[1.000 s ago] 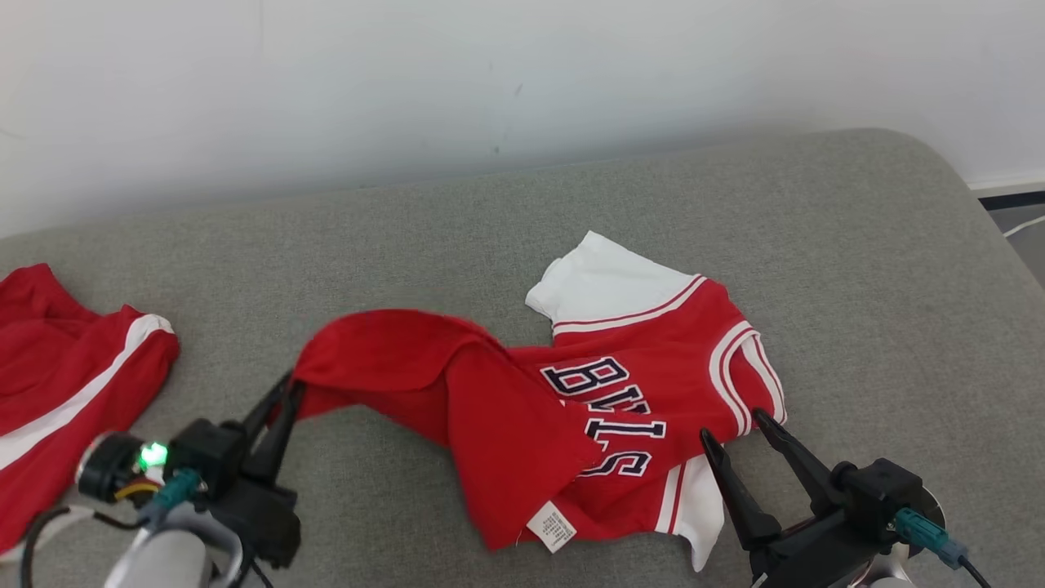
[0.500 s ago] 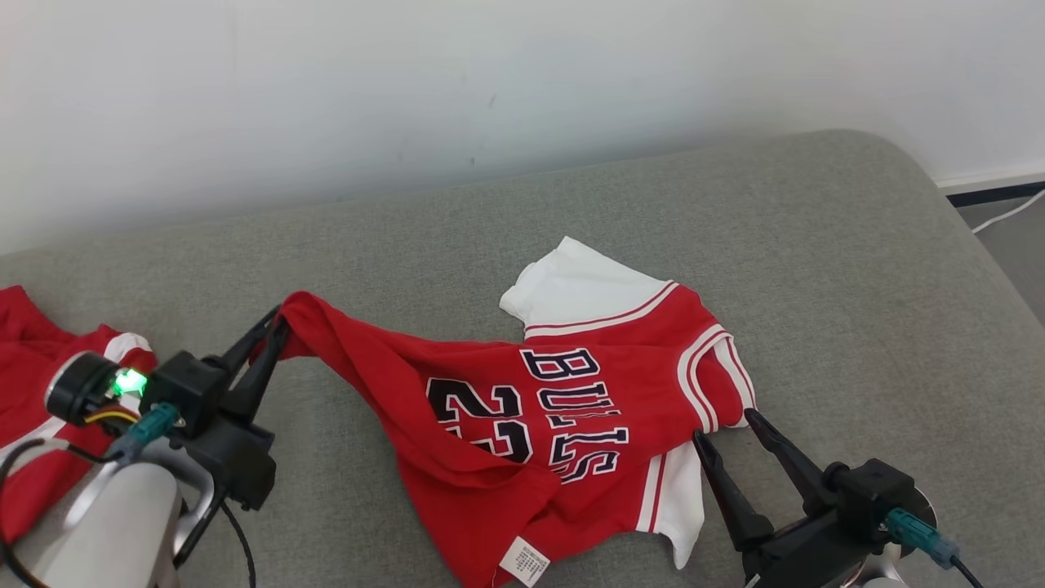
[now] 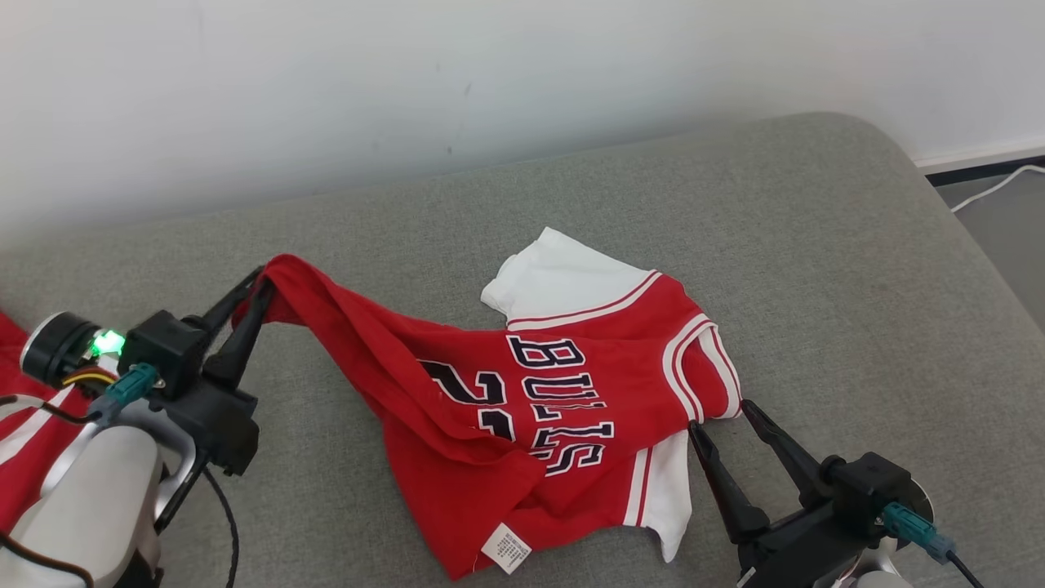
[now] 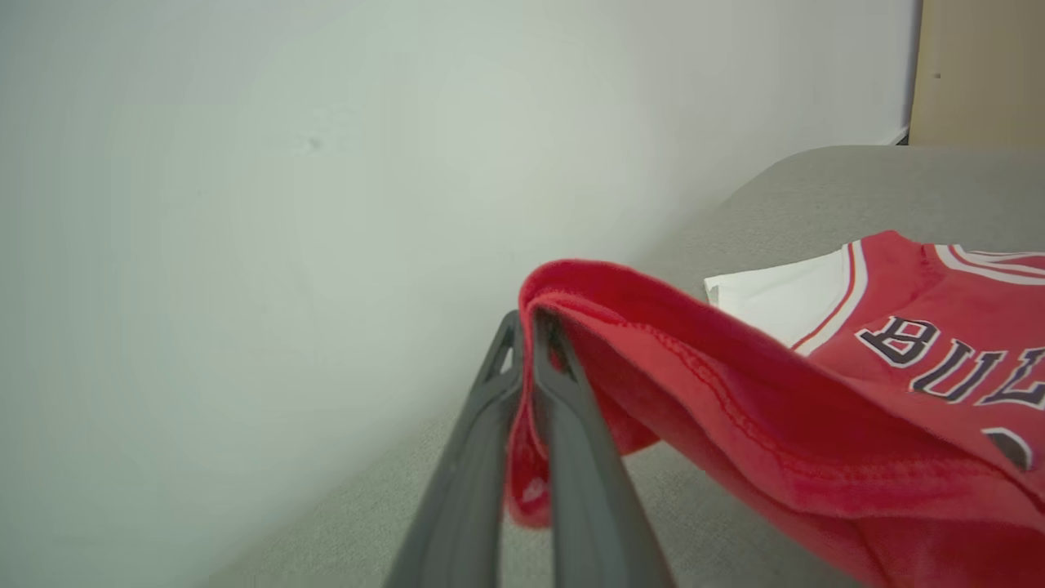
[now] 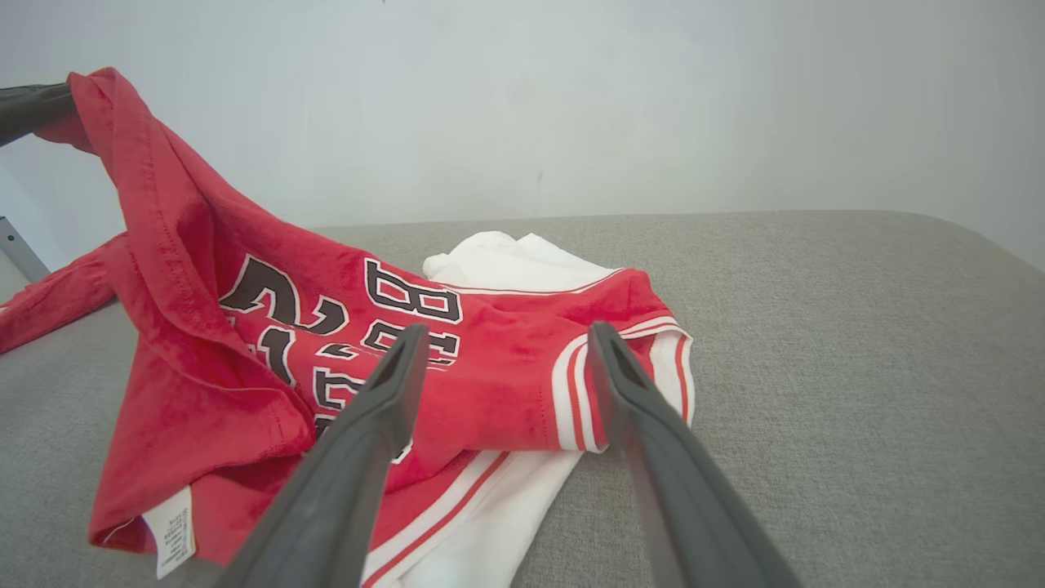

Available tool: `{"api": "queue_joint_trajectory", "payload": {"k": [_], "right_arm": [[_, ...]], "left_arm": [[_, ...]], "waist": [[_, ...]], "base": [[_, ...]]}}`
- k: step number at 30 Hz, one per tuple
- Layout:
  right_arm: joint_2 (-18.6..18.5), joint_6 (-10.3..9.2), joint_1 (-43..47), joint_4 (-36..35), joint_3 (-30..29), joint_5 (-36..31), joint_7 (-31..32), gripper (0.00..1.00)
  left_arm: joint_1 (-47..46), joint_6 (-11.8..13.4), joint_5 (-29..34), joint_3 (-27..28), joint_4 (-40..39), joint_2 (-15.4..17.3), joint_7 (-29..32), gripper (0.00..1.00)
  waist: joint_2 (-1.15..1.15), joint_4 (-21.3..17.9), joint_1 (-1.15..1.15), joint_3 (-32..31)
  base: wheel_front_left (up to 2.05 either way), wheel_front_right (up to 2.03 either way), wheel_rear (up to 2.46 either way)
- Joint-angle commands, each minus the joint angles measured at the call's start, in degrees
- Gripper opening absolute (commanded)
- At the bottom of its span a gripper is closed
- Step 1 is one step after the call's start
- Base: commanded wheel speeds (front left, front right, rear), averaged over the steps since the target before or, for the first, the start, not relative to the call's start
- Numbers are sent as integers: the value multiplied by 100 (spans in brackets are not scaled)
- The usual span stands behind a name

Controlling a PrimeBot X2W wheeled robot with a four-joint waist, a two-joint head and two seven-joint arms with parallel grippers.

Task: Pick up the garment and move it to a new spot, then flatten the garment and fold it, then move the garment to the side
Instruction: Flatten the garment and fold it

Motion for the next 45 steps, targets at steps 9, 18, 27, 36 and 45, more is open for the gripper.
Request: {"api": "queue_joint_trajectory", "payload": {"k": [9,18,27,36,45], "right_arm": [[38,-2,14,37,-76,-53,-15,100],[49,-2,66,36,-195,-87,-15,100],[89,-2,149,-36,-364,-150,-15,100],[61,-2,146,-63,-427,-197,-15,100],[61,-2,134,-76,-481,-218,-15,100]], "left_arm": [[339,46,-136,282,246,179,-16,100],[1039,328,-188,660,-453,-22,-16,100],[1857,521,-90,661,-1382,-591,-16,100],[2237,372,110,115,-1616,-1231,-16,100],[2307,325,388,-270,-1359,-1503,-16,100]], "waist": [[0,150,0,53],[0,462,0,6],[0,605,0,14],[0,523,0,92],[0,329,0,181]], "base": [[0,0,0],[0,0,0],[0,0,0],[0,0,0],[0,0,0]]}}
